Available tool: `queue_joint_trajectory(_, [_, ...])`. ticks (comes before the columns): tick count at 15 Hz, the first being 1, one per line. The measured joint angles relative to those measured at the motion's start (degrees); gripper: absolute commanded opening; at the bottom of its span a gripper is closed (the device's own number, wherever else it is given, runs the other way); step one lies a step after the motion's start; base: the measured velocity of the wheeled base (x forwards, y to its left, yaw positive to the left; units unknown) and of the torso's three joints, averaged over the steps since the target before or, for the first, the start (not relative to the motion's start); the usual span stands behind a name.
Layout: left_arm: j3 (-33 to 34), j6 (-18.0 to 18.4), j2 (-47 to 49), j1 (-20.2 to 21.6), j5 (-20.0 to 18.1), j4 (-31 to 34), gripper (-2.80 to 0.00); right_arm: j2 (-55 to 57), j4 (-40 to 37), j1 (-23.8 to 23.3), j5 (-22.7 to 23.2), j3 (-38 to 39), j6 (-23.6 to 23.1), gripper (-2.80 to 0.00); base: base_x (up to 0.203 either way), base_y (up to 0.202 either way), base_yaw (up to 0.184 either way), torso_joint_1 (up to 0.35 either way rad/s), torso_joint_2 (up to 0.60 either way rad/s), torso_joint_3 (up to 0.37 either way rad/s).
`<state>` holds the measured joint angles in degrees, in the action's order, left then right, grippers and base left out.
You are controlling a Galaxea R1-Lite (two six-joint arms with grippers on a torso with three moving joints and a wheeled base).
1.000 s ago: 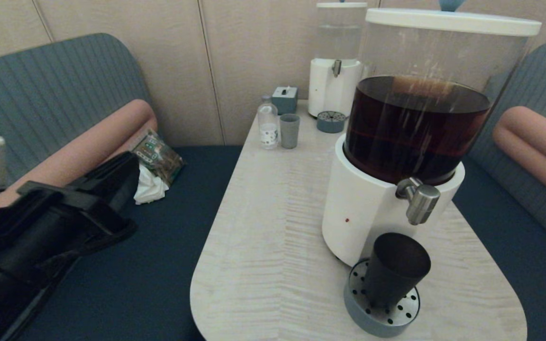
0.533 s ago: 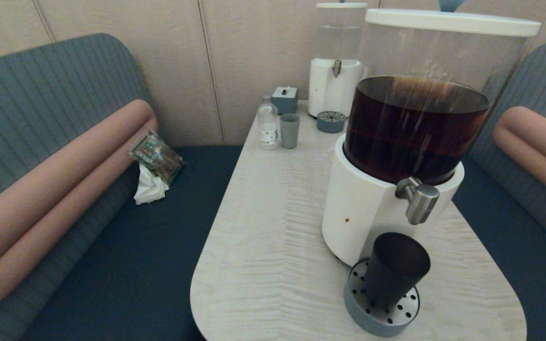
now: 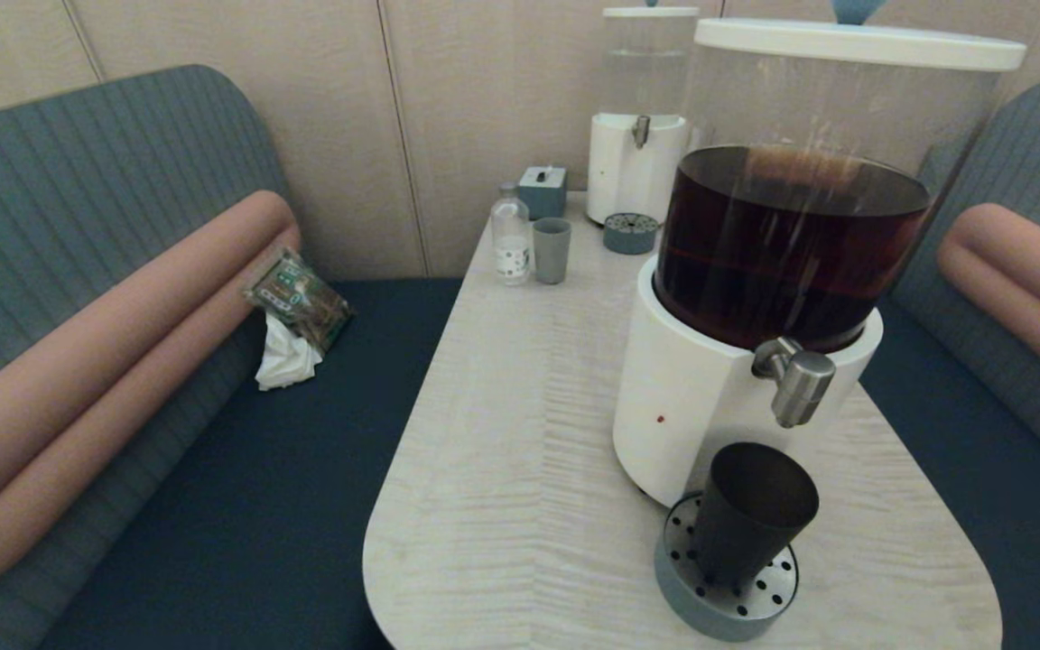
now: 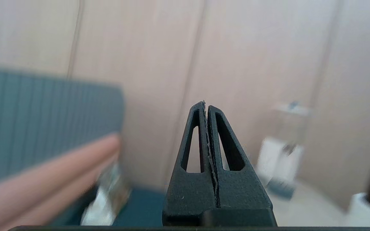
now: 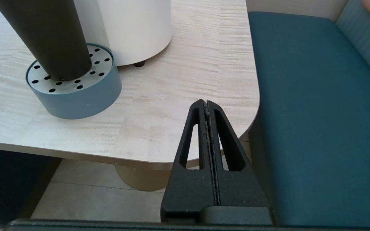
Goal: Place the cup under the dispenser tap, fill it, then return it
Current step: Turn on the faucet
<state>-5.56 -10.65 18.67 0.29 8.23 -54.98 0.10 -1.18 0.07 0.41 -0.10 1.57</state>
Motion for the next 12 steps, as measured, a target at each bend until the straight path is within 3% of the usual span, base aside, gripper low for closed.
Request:
queue_joint_trajectory(3, [0.06,1.19,-7.41,0.12,-3.76,1.62,-2.80,0.00,-0.02,0.00,-0.12,0.00,0.07,-2.80,0.000,0.000,0.000,0.000,0.00,0.000])
queue_joint_trajectory(5, [0.73,4.15,-11.56,0.12,-7.35,6.01,-2.80,0.00,-0.02,0.00,-0.12,0.00,0.11,-2.80,0.000,0.000,0.000,0.000,0.00,0.000])
queue_joint_trajectory(8, [4.27,14.43,-16.61,0.12,-9.77,17.63,-2.80,0.00,-0.09,0.00,-0.03,0.00,-0.09,-2.80,0.000,0.000,0.000,0.000,0.00,0.000])
queue_joint_trajectory(12, [5.39,17.33,-18.45,0.12,-7.90,38.66,-2.80,0.00,-0.11,0.00,-0.06,0.00,-0.06,-2.80,0.000,0.000,0.000,0.000,0.00,0.000])
